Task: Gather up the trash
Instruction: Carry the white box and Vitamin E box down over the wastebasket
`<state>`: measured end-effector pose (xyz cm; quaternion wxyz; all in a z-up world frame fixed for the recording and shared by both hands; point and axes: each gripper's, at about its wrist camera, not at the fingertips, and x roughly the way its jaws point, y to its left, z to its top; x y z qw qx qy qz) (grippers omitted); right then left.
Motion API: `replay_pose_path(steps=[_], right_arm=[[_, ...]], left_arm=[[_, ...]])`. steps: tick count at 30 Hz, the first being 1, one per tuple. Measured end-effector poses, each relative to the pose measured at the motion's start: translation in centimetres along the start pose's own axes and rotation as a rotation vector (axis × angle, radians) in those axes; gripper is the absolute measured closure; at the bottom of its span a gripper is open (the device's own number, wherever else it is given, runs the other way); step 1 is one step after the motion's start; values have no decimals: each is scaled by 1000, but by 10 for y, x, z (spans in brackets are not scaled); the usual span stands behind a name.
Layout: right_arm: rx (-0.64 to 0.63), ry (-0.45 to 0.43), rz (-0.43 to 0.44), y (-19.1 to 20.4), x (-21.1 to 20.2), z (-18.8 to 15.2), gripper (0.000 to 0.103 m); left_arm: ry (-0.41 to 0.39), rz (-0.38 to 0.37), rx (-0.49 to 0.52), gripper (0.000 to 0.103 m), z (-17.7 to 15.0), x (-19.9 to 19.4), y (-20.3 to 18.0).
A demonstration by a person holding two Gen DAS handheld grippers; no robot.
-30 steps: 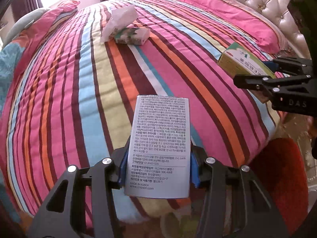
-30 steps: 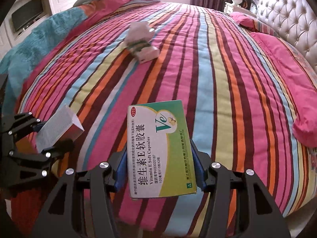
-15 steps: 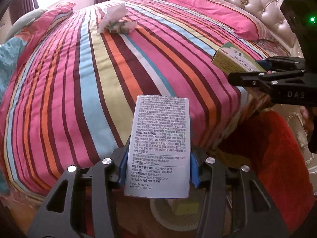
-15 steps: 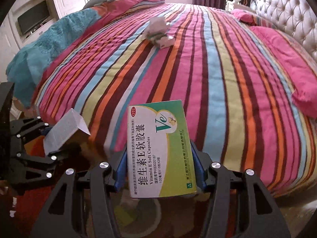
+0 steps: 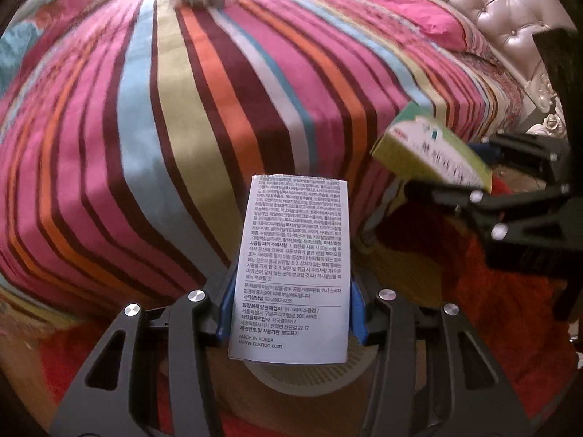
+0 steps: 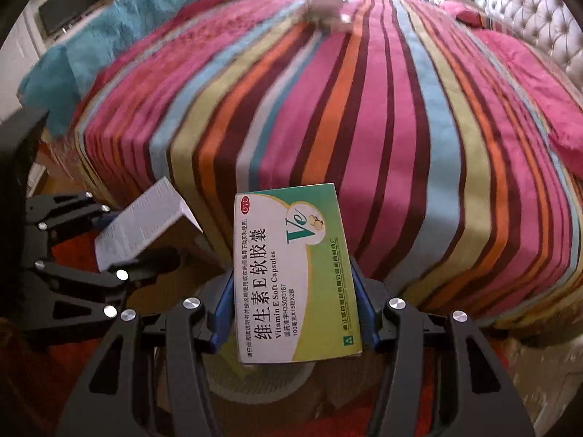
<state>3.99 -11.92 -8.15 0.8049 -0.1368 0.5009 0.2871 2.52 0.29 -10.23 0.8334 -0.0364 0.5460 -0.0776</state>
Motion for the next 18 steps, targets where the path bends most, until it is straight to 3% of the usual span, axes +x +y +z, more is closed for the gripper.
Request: replay_pose_path(steps=[6, 18], right_arm=[[36, 95, 5, 3, 24, -23, 51], [104, 340, 49, -5, 77, -34, 51]], left_arm=[[101, 17, -4, 55, -16, 23, -1], [304, 35, 7, 55, -28, 69, -6]])
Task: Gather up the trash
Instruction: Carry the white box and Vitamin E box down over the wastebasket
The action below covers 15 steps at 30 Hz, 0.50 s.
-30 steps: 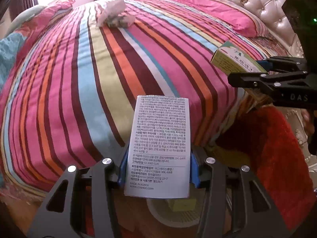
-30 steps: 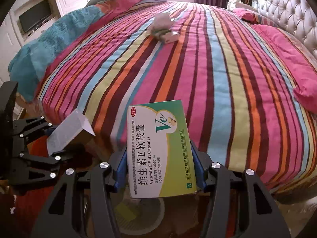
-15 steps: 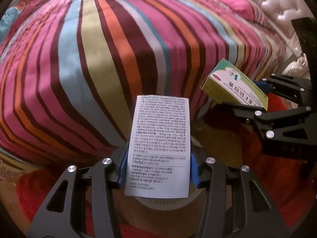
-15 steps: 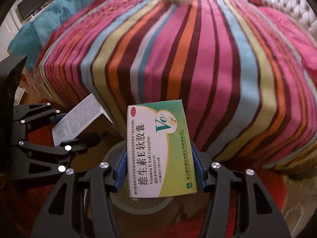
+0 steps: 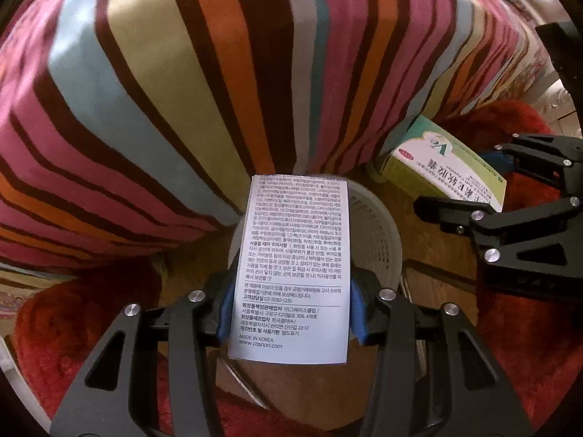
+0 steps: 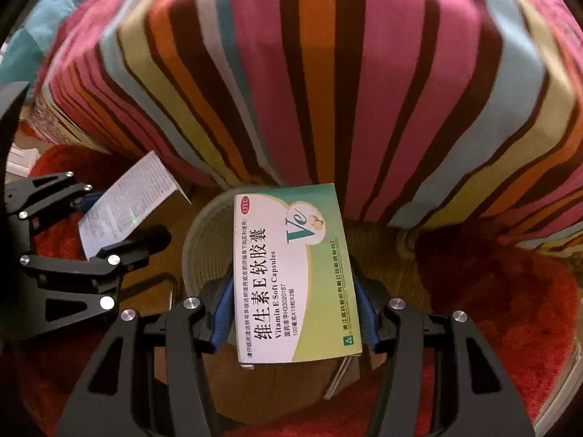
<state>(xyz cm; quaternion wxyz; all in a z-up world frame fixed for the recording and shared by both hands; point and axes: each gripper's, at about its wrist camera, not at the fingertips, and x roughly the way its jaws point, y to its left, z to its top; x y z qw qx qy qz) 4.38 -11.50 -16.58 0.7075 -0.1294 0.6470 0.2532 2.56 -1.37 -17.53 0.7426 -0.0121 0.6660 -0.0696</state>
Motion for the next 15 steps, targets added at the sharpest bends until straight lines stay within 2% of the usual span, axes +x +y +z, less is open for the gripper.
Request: replay_pose_path(steps=[9, 15], right_arm=[[-56, 153, -22, 16, 36, 7, 51], [-122, 258, -41, 25, 60, 6, 51]], left_arm=[[136, -20, -56, 55, 7, 33, 11], [190, -18, -47, 55, 9, 45, 11]])
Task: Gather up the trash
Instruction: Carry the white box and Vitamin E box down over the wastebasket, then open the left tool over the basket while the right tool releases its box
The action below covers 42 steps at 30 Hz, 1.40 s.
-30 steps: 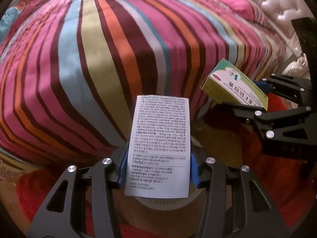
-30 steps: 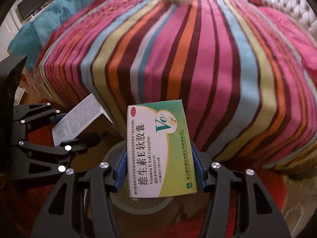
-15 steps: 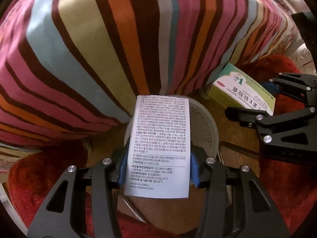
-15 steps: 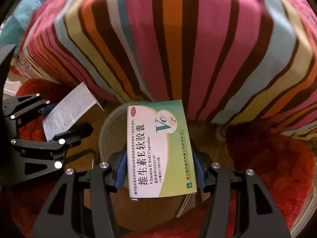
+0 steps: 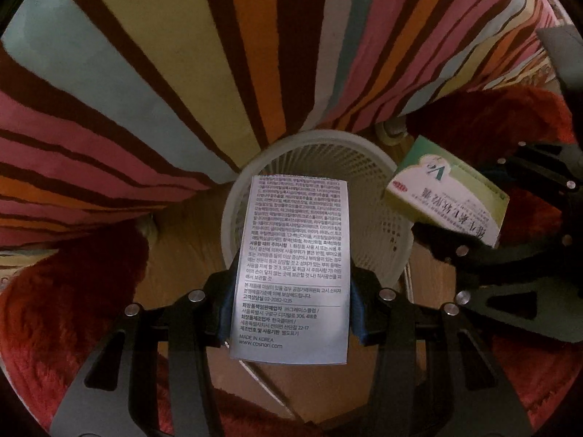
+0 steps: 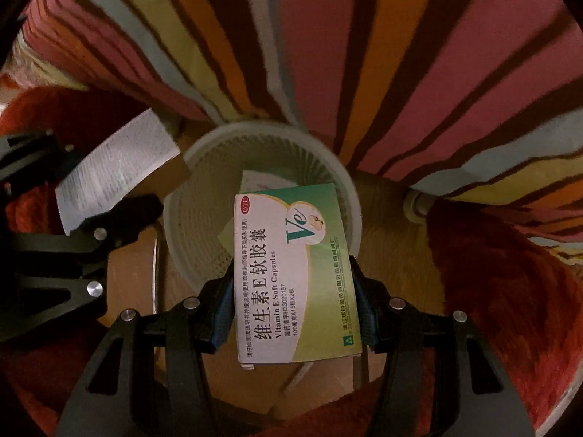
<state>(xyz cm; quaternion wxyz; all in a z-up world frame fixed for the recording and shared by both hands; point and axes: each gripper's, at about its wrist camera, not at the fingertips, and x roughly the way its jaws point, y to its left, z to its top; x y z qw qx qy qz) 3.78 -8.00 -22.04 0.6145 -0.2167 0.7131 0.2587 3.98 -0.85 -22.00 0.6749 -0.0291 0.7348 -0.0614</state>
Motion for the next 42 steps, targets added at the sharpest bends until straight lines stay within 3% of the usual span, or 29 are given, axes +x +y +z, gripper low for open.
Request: replay_pose_path(steps=[9, 18, 26, 42], right_arm=[[-53, 107, -33, 1, 35, 15, 51], [143, 201, 136, -39, 61, 19, 51], [182, 279, 165, -37, 82, 24, 51], [253, 345, 181, -42, 105, 22, 50]], left_arm=[[115, -20, -3, 55, 4, 31, 9], [223, -27, 18, 55, 16, 70, 2], [296, -22, 13, 55, 21, 101, 1], [357, -24, -39, 55, 19, 122, 13]])
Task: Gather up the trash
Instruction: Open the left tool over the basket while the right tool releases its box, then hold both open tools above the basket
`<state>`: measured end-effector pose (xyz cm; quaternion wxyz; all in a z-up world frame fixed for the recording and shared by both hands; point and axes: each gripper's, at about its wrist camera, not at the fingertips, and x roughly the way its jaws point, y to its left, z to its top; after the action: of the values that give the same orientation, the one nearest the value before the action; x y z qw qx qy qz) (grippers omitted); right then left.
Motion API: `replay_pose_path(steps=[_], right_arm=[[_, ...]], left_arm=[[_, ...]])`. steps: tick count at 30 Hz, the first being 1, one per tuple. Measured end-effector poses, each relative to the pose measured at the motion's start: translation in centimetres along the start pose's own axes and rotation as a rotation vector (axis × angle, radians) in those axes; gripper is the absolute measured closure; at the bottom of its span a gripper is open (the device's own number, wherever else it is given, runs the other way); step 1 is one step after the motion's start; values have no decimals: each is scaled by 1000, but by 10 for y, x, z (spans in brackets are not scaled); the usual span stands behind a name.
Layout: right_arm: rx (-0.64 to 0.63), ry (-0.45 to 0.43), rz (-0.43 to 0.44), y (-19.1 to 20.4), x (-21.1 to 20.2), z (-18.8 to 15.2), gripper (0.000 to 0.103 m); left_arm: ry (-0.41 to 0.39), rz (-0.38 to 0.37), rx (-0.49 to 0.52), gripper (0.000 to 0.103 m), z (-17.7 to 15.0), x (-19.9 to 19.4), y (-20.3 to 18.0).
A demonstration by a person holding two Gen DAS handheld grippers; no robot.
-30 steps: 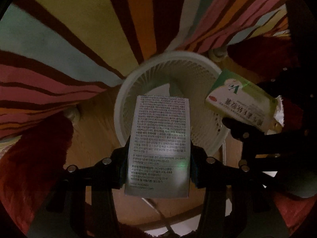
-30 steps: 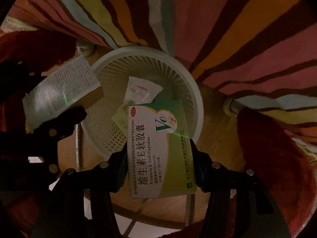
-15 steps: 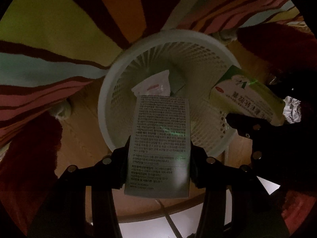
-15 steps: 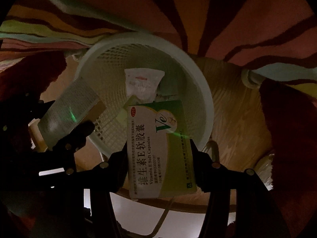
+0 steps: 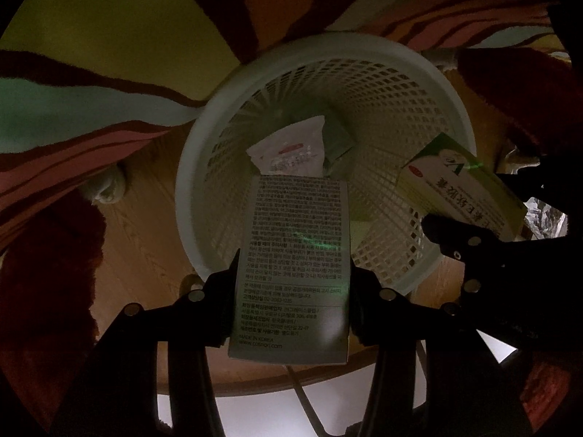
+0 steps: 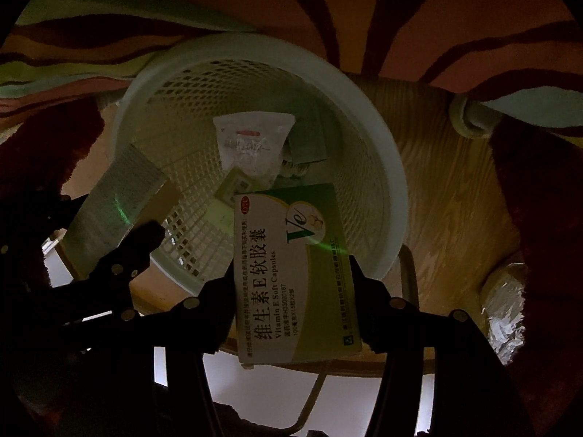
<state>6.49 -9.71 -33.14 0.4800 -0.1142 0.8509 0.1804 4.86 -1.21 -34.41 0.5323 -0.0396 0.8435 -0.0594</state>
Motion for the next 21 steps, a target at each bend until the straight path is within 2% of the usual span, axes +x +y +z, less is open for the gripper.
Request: replay_pose_path(steps=[16, 17, 19, 21], right_arm=[[-5, 27, -9, 0, 7, 1, 49], [2, 34, -19, -1, 9, 1, 46], [26, 41, -36, -6, 11, 1, 39], [60, 40, -28, -12, 11, 1, 25]], left_arm=[[24, 5, -9, 53, -1, 5, 0], [34, 8, -13, 51, -1, 7, 1], [57, 40, -30, 33, -1, 11, 4], [76, 53, -61, 25, -2, 15, 11]])
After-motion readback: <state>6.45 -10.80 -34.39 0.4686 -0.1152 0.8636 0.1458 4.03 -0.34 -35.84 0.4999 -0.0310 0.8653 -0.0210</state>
